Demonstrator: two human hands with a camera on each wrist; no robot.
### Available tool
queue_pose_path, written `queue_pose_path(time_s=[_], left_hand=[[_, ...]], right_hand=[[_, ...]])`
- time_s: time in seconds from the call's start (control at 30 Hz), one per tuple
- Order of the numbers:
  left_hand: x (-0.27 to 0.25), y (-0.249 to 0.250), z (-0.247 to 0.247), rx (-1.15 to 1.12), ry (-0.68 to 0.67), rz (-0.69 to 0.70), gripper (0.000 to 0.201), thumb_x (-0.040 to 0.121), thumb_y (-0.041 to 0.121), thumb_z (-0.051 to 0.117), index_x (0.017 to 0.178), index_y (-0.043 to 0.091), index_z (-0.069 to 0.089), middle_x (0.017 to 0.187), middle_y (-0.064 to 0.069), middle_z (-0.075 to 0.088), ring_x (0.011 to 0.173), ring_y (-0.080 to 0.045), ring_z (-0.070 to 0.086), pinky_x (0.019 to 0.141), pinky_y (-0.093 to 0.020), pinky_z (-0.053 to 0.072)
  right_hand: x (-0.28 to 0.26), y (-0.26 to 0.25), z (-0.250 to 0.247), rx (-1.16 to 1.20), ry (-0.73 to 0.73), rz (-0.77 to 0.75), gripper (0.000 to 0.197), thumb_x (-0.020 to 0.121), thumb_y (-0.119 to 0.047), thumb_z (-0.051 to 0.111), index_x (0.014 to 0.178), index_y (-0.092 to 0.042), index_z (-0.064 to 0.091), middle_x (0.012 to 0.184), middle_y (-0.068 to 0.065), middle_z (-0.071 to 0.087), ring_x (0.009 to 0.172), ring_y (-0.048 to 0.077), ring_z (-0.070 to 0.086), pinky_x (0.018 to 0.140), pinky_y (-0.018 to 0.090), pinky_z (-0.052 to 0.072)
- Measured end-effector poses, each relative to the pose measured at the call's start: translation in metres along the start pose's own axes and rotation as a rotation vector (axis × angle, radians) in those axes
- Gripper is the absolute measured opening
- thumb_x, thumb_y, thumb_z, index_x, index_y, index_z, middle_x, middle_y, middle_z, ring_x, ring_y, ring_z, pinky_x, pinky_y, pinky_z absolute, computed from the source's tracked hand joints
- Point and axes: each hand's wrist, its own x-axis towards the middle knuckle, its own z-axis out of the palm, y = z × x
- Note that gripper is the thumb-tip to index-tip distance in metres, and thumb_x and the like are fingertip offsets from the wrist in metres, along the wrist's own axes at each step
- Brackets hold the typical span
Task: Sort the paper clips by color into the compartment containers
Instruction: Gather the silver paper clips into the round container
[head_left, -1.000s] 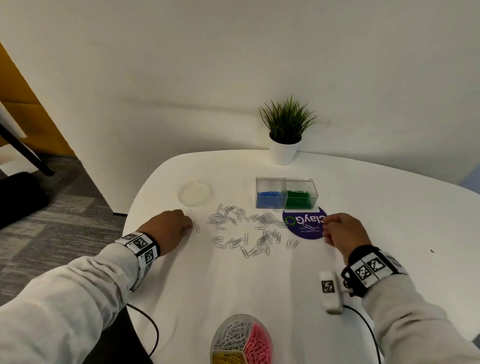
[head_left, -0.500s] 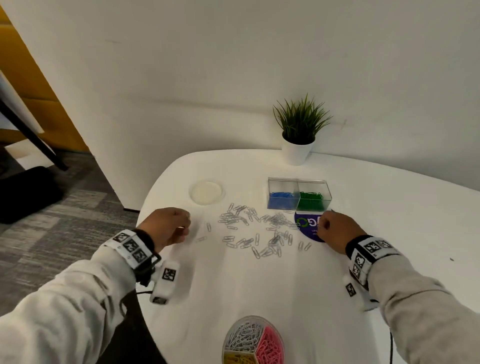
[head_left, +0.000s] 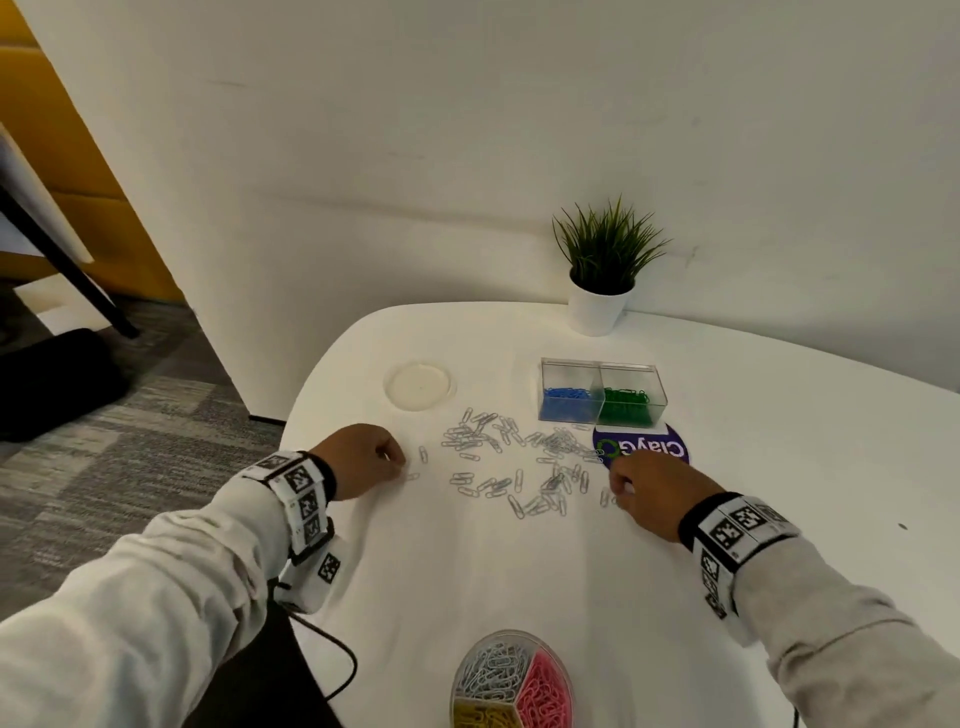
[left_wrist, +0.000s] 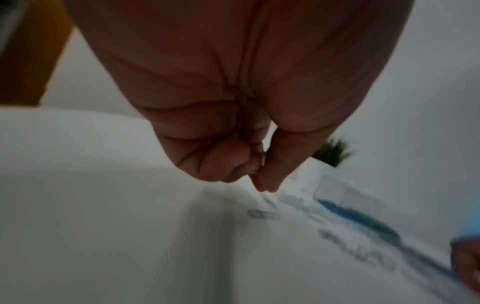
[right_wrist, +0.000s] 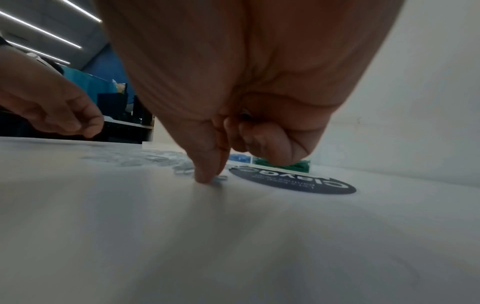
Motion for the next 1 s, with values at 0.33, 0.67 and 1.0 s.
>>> queue_pose_path(time_s=[0.33,0.67,1.0], left_hand=[[-0.016,0.006,0.015,0.491,0.065,0.204,0.021,0.094,0.028,0.047,0.097,0.020,0.066,0.100,0.000,0.062,0.094,-0.020,0.059,0.083,-0.032,0.049],[-0.012,0.003,0.016,0.375,0.064,0.117,0.028,0.093,0.032,0.057,0.120,0.026,0.064,0.120,0.002,0.061,0.114,-0.019,0.056,0.093,-0.027,0.042],[-0.047,0.012,0.005,0.444,-0.051,0.250,0.010,0.094,0.027,0.053,0.095,0.023,0.062,0.095,0.009,0.060,0.090,-0.012,0.053,0.082,-0.024,0.043]], right_hand=[[-0.055,-0.058,-0.023,0.202,-0.055,-0.146,0.006,0.084,-0.028,0.058,0.082,-0.026,0.053,0.085,-0.009,0.057,0.078,0.010,0.054,0.069,0.025,0.045],[-0.120,-0.152,0.008,-0.036,-0.083,-0.610,0.014,0.093,-0.020,0.047,0.105,-0.020,0.055,0.104,0.001,0.051,0.090,0.024,0.053,0.075,0.039,0.049],[-0.134,-0.137,0.003,0.123,-0.024,-0.578,0.033,0.097,-0.017,0.047,0.127,-0.028,0.057,0.121,-0.004,0.062,0.108,0.017,0.056,0.093,0.034,0.046]])
